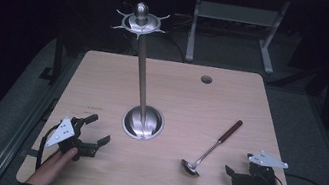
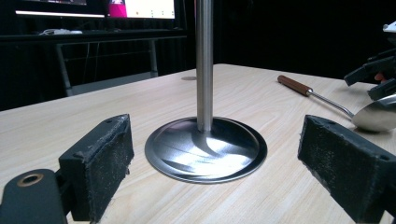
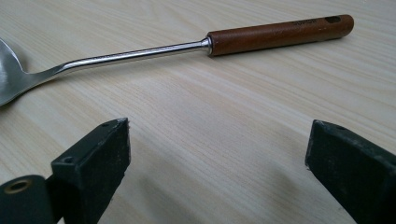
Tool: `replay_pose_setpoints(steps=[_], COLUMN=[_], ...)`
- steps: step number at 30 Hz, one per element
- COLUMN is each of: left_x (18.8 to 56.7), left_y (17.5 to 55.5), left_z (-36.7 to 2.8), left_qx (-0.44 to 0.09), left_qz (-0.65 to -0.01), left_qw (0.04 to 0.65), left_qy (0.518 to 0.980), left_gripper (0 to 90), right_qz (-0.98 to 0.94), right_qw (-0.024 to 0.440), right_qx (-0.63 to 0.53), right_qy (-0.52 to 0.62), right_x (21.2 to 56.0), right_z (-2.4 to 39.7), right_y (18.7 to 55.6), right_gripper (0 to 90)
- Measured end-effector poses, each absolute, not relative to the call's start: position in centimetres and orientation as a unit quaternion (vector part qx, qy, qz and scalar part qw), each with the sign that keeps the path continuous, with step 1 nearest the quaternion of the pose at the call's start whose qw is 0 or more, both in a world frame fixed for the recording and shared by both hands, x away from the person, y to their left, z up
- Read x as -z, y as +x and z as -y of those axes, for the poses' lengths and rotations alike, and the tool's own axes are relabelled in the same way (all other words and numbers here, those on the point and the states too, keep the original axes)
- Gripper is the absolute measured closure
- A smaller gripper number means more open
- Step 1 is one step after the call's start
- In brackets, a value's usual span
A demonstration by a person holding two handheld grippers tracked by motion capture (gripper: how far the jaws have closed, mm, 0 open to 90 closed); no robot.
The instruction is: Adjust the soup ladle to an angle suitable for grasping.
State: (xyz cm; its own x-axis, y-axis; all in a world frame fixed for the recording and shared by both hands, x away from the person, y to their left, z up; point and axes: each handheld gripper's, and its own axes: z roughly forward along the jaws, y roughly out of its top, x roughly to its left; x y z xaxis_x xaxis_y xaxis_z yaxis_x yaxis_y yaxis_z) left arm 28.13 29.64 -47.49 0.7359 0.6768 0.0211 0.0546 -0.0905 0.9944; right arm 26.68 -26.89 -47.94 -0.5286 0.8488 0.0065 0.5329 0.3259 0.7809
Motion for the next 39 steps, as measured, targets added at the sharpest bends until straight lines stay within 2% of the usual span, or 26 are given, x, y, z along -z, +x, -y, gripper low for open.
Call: replay_pose_setpoints(steps=[6,7,10,11,17,23,28,29,33,39], left_x=[47.5,47.5,47.5,47.5,47.5,47.5,47.5,47.5,47.5,47.5], left_y=[28.1,28.1,28.1,28.1,28.1,28.1,28.1,28.1,28.1,28.0], left_z=[-29.6,-29.6,-29.6,-29.7,-29.7,-29.7,-29.7,-29.7,-29.7,-29.7], left_qx=[-0.251,-0.251,-0.251,-0.253,-0.255,-0.254,-0.254,-0.254,-0.253,-0.255], left_qz=[-0.262,-0.264,-0.263,-0.261,-0.258,-0.261,-0.26,-0.261,-0.261,-0.26], left_qw=[0.621,0.621,0.621,0.622,0.617,0.619,0.618,0.618,0.621,0.617], left_qy=[0.695,0.694,0.694,0.694,0.698,0.696,0.697,0.696,0.695,0.697], left_gripper=[9.7,9.7,9.7,9.7,9.7,9.7,9.7,9.7,9.7,9.7], right_qz=[-0.78,-0.778,-0.774,-0.77,-0.756,-0.749,-0.74,-0.735,-0.732,-0.725], right_qw=[0.216,0.215,0.215,0.219,0.23,0.227,0.225,0.226,0.232,0.234], right_qx=[-0.389,-0.391,-0.395,-0.4,-0.422,-0.431,-0.444,-0.45,-0.448,-0.448], right_qy=[0.44,0.442,0.445,0.445,0.445,0.449,0.453,0.455,0.458,0.468], right_x=[47.9,47.9,47.8,47.8,47.7,47.7,47.7,47.7,47.7,47.7], right_z=[27.0,27.1,27.1,27.2,27.5,27.6,27.8,27.9,28.2,28.4], right_y=[26.6,26.8,27.0,27.2,28.1,28.6,29.0,29.3,29.7,30.5], right_gripper=[15.8,21.3,26.4,32.5,54.2,65.2,77.9,82.9,89.4,89.7])
